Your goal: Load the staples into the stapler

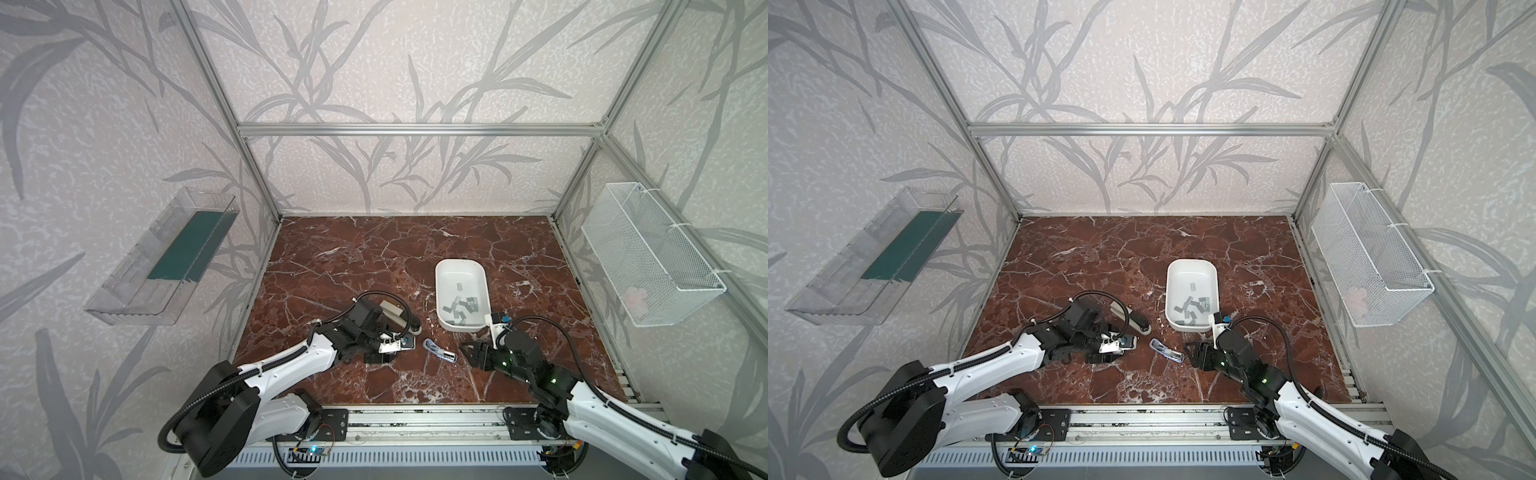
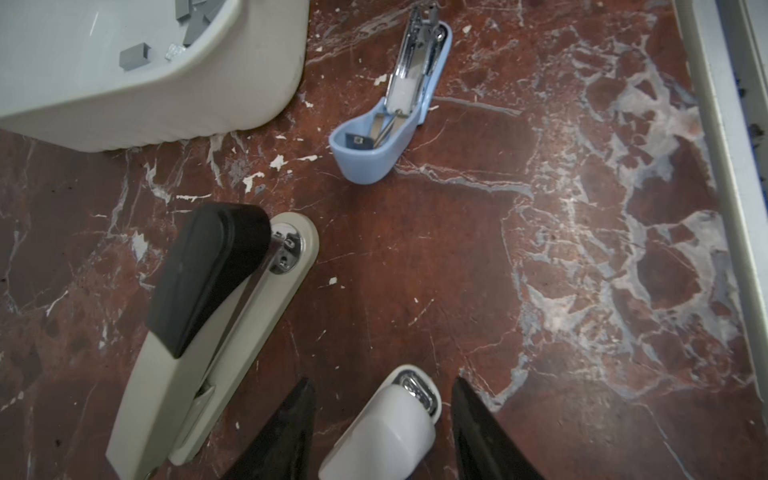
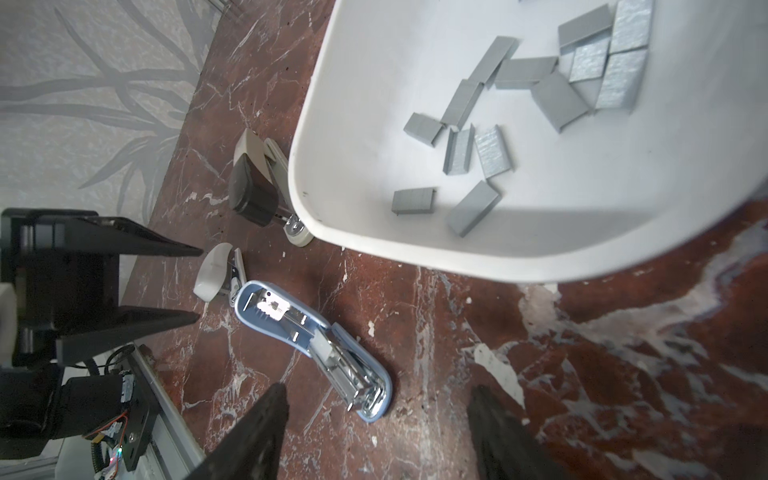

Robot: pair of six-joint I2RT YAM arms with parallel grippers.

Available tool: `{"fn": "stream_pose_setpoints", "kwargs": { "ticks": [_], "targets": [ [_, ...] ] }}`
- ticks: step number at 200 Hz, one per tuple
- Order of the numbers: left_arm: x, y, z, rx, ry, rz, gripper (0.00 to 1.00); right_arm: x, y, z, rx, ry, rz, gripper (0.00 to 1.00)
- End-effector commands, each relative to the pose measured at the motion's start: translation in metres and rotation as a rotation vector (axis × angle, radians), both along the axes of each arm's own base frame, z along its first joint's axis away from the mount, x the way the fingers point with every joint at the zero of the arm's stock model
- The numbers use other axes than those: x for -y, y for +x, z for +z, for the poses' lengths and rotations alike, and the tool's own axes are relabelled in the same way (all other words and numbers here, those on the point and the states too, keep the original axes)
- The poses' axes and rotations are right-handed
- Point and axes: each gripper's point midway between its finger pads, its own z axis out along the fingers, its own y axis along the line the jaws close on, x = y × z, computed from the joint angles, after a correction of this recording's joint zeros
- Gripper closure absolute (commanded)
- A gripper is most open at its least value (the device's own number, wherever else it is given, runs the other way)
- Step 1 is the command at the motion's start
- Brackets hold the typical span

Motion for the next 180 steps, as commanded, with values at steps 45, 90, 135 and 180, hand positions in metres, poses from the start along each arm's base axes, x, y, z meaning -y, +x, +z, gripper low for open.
{"fn": "stream_pose_setpoints", "kwargs": {
  "ticks": [45,90,135,180],
  "targets": [
    [-0.002,0.018,-0.004,-0.032,0.043,0.015,0.48,-0.004,-0.005,-0.001,0.032,0.026,0.045,0.26],
    [0.002,0.017,0.005,-0.037,-0.007,-0.002,0.46,-0.006,-0.005,0.004,0.038,0.030,0.059,0.26],
    [0.014,0.050,0.038,0.133,-0.056,0.013,0.43,-0.007,-0.005,0.009,0.057,0.045,0.064,0.26],
    [-0.019,0.070,0.058,0.187,0.223,0.054,0.46,-0.002,-0.017,-0.003,0.051,0.038,0.090,0.25]
  ]
}}
